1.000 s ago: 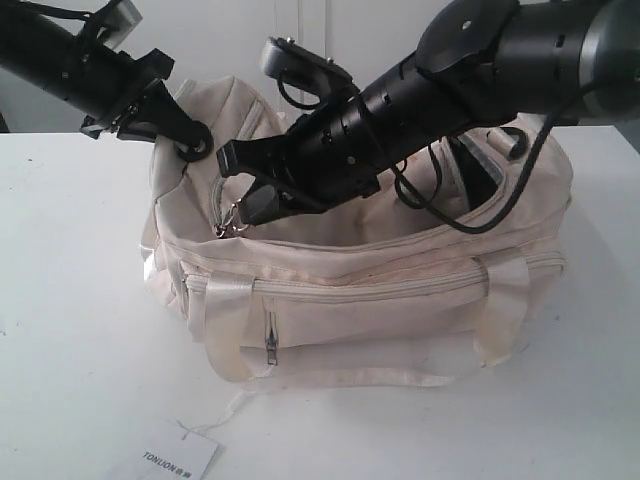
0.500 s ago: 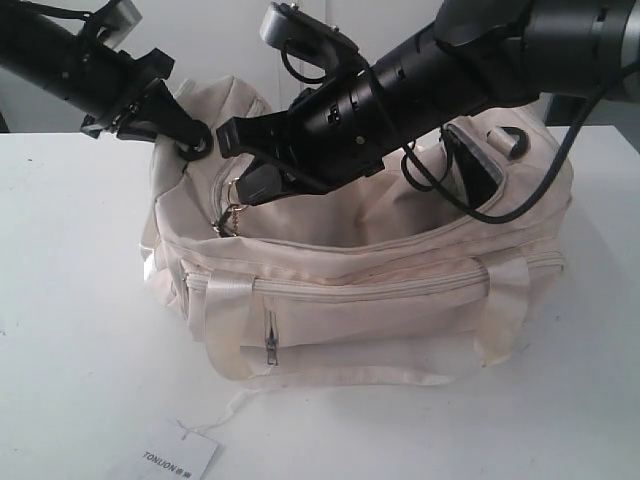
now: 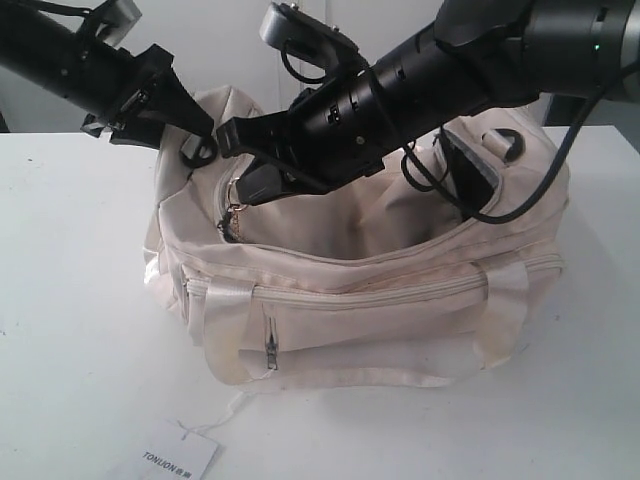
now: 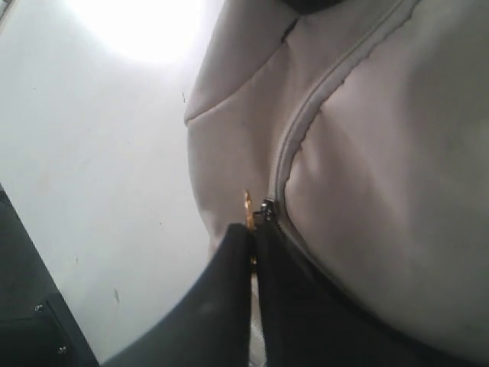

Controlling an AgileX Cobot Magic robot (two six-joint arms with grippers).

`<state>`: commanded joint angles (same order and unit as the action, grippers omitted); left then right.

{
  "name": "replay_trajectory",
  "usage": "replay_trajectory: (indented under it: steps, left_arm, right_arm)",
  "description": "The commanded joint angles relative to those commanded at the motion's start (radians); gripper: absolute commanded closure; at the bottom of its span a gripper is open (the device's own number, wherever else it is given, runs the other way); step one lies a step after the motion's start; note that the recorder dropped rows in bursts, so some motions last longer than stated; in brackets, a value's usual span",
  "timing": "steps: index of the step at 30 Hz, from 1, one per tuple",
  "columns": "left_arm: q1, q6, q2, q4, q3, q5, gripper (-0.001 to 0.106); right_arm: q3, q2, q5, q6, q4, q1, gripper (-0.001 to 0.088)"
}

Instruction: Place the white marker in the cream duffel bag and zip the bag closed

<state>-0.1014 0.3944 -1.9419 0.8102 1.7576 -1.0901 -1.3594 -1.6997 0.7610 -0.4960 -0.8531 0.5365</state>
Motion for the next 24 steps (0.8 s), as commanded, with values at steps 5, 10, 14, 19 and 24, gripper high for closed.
replay_trajectory:
  steps: [5, 10, 14, 19, 24]
  left_arm:
    - [0.000, -0.063, 0.000, -0.093, 0.000, -0.002, 0.043]
    - [0.000, -0.064, 0.000, -0.094, 0.000, -0.048, 0.043]
    - [0.000, -0.064, 0.002, -0.107, 0.000, -0.095, 0.043]
    - [0.000, -0.101, 0.030, -0.192, 0.000, -0.116, 0.043]
    - [0.000, -0.109, 0.073, -0.195, -0.002, -0.131, 0.043]
  right_arm:
    - [0.000, 0.000, 0.000, 0.000, 0.000, 0.000, 0.0868]
    - [0.000, 0.000, 0.000, 0.000, 0.000, 0.000, 0.0868]
    - [0.000, 0.000, 0.000, 0.000, 0.000, 0.000, 0.0868]
    - [0.000, 0.000, -0.007, 0.000, 0.000, 0.000, 0.0868]
    - [0.000, 0.000, -0.011, 0.000, 0.004, 0.000, 0.0868]
